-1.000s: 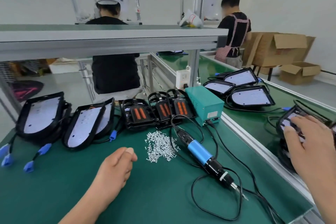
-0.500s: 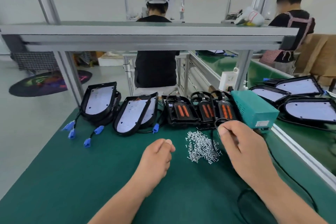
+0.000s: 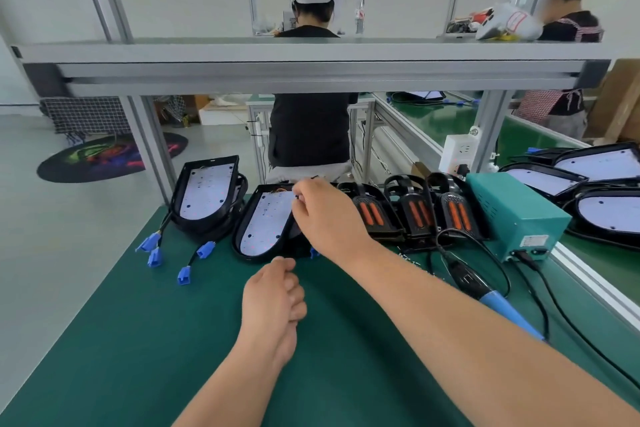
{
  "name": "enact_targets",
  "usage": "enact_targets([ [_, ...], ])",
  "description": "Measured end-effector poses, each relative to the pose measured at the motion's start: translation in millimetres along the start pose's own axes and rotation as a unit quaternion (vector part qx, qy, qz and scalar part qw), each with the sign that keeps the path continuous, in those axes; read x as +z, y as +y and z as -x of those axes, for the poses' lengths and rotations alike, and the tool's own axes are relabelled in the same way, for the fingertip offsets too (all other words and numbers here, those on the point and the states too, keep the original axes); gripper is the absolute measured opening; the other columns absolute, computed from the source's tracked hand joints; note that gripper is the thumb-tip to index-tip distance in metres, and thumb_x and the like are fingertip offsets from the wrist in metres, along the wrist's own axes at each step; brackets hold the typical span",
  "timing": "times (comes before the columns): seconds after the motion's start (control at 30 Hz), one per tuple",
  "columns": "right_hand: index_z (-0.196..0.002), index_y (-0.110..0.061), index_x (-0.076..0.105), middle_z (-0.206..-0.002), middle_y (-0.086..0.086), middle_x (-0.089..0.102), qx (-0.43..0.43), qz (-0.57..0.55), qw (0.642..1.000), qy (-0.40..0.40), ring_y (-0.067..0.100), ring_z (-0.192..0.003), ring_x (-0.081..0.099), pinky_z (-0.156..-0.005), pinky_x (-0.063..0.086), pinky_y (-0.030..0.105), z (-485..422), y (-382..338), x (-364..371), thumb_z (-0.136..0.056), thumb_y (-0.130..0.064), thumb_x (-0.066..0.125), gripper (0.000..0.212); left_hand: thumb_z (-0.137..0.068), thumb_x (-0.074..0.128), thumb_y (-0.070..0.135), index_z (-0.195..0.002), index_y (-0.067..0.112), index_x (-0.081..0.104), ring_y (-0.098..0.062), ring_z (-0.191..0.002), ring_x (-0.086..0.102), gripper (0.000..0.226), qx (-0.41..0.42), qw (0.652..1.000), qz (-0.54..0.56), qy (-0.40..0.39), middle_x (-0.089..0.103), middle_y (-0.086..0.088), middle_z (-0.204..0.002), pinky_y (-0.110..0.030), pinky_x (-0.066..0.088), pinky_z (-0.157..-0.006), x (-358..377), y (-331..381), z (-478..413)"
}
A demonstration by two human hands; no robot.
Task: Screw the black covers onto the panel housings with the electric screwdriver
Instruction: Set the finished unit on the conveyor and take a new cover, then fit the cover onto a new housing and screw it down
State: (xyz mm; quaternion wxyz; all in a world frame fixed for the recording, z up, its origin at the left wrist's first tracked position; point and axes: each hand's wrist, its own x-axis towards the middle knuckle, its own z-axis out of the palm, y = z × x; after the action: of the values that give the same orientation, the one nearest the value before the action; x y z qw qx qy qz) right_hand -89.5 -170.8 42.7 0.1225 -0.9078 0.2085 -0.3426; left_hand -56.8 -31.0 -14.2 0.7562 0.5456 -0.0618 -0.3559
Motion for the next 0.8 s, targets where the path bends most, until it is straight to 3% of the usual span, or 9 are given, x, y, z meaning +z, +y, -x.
enact_targets([
  [0.17,-0.093,-0.014,0.045,-0.087,0.003,0.046,-0.046,0.206,0.976,-0.049,0.026,-0.087,0.044,-0.076,0.041,0.038,-62.2,6.8,24.2,-0.107,-0.027,0.051,0.020,-0.103,0.047,0.015,-0.108,0.007,0.062,-0.009,-0.048,0.022,0.018,-0.030,0.998,0.050,0.016,0.034,0.006,-0.061,-0.023,0.018,-0.038,-6.8,4.7,-8.8],
  [0.23,-0.089,-0.015,0.044,-0.081,0.000,0.044,-0.025,0.225,0.971,-0.079,0.027,-0.087,0.043,-0.070,0.036,0.039,-73.8,11.7,32.9,-0.106,-0.027,0.052,0.022,-0.103,0.047,0.016,-0.112,0.005,0.062,-0.009,-0.048,0.021,0.021,-0.036,0.998,0.053,0.014,0.032,0.006,-0.062,-0.023,0.018,-0.038,-7.5,4.2,-9.8],
  [0.37,-0.068,-0.021,0.035,-0.063,-0.003,0.035,-0.004,0.237,0.962,-0.136,0.017,-0.058,0.033,-0.054,0.019,0.033,-77.1,19.2,44.0,-0.099,-0.008,0.054,0.039,-0.105,0.047,0.018,-0.116,0.004,0.062,-0.009,-0.048,0.021,0.024,-0.045,0.997,0.059,0.014,0.031,0.006,-0.063,-0.023,0.018,-0.038,-7.2,3.9,-12.4],
  [0.43,-0.066,-0.021,0.032,-0.062,-0.003,0.035,0.020,0.217,0.966,-0.140,0.015,-0.053,0.031,-0.052,0.018,0.032,-75.9,20.4,41.9,-0.100,-0.006,0.053,0.043,-0.105,0.047,0.019,-0.116,0.004,0.062,-0.009,-0.047,0.021,0.024,-0.047,0.997,0.058,0.013,0.031,0.006,-0.062,-0.023,0.018,-0.038,-6.8,4.3,-12.4],
  [0.57,-0.079,-0.015,0.039,-0.070,0.001,0.040,0.041,0.187,0.978,-0.089,0.020,-0.055,0.039,-0.048,0.028,0.033,-70.1,20.4,32.1,-0.105,-0.007,0.053,0.030,-0.104,0.046,0.015,-0.111,0.006,0.062,-0.008,-0.045,0.022,0.020,-0.051,0.997,0.062,0.015,0.032,0.006,-0.060,-0.022,0.018,-0.036,-7.2,5.3,-11.6],
  [0.7,-0.099,-0.014,0.045,-0.093,0.003,0.053,-0.009,0.204,0.979,-0.013,0.021,-0.072,0.058,-0.051,0.033,0.032,-52.2,17.1,9.9,-0.109,-0.012,0.042,0.010,-0.101,0.047,0.008,-0.110,0.006,0.062,-0.008,-0.044,0.022,0.017,-0.056,0.996,0.069,0.025,0.034,0.006,-0.058,-0.022,0.016,-0.036,-5.7,7.2,-10.7],
  [0.8,-0.108,-0.008,0.053,-0.087,0.002,0.054,-0.002,0.053,0.995,0.081,0.025,-0.067,0.049,-0.060,0.029,0.038,-34.4,19.3,-8.3,-0.111,-0.020,0.043,0.016,-0.100,0.046,0.007,-0.109,0.007,0.061,-0.009,-0.045,0.022,0.017,-0.061,0.995,0.072,0.027,0.034,0.006,-0.058,-0.022,0.016,-0.037,-5.1,8.0,-8.6],
])
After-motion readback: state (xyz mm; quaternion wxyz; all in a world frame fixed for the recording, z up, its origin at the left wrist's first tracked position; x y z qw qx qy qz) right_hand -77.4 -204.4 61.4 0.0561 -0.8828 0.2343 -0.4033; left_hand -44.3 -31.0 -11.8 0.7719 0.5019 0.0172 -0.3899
